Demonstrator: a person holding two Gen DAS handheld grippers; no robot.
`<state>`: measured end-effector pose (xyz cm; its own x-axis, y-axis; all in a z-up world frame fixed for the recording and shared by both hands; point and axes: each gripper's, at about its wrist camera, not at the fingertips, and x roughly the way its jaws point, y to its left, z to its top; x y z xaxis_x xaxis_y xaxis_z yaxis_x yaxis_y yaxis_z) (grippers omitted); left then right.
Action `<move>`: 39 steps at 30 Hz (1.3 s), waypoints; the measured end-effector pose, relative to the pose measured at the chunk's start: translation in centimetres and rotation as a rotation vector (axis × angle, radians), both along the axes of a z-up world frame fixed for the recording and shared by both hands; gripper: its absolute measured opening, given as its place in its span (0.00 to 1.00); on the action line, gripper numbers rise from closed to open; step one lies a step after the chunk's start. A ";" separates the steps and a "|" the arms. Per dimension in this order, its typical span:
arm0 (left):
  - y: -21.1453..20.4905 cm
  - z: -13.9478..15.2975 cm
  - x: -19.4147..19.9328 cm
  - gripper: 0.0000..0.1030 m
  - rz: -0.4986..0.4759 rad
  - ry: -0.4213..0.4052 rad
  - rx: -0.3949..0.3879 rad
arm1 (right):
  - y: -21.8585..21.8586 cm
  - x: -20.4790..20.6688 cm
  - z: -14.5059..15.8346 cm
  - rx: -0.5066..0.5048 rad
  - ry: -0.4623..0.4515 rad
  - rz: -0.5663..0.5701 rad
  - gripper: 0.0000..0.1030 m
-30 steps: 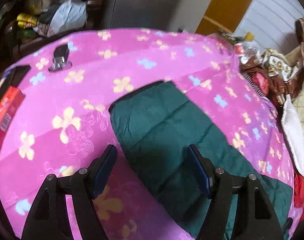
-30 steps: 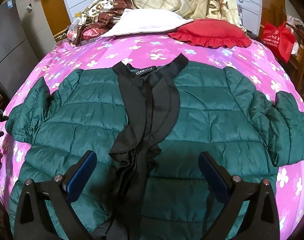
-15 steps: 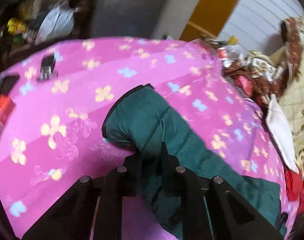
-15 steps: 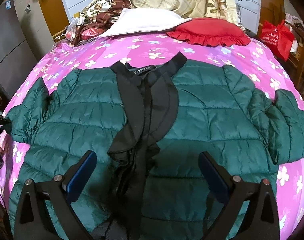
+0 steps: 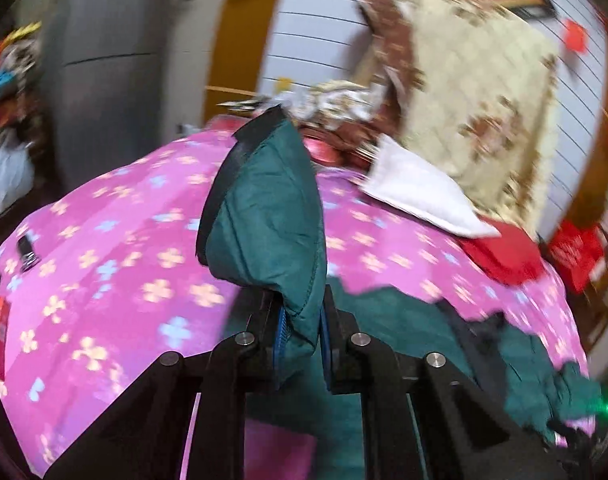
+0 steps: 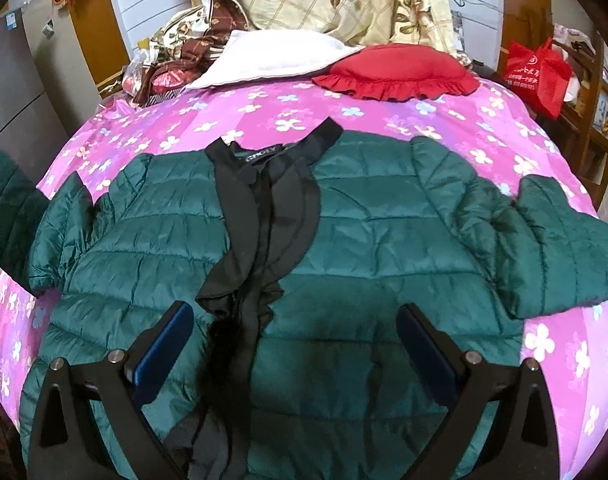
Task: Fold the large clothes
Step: 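Fold the held sleeve and side over the jacket body, then release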
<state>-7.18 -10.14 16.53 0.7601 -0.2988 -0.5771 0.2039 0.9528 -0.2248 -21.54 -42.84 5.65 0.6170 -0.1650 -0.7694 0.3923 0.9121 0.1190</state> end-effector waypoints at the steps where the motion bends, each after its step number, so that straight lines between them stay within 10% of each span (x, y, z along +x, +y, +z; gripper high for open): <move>1: -1.3 0.1 -0.6 0.00 -0.023 0.001 0.013 | -0.1 -0.2 0.1 0.000 0.001 -0.004 1.00; 39: -20.2 -5.9 -7.8 0.00 -0.319 0.117 0.198 | -6.8 -5.2 -0.6 -0.006 0.028 -0.122 1.00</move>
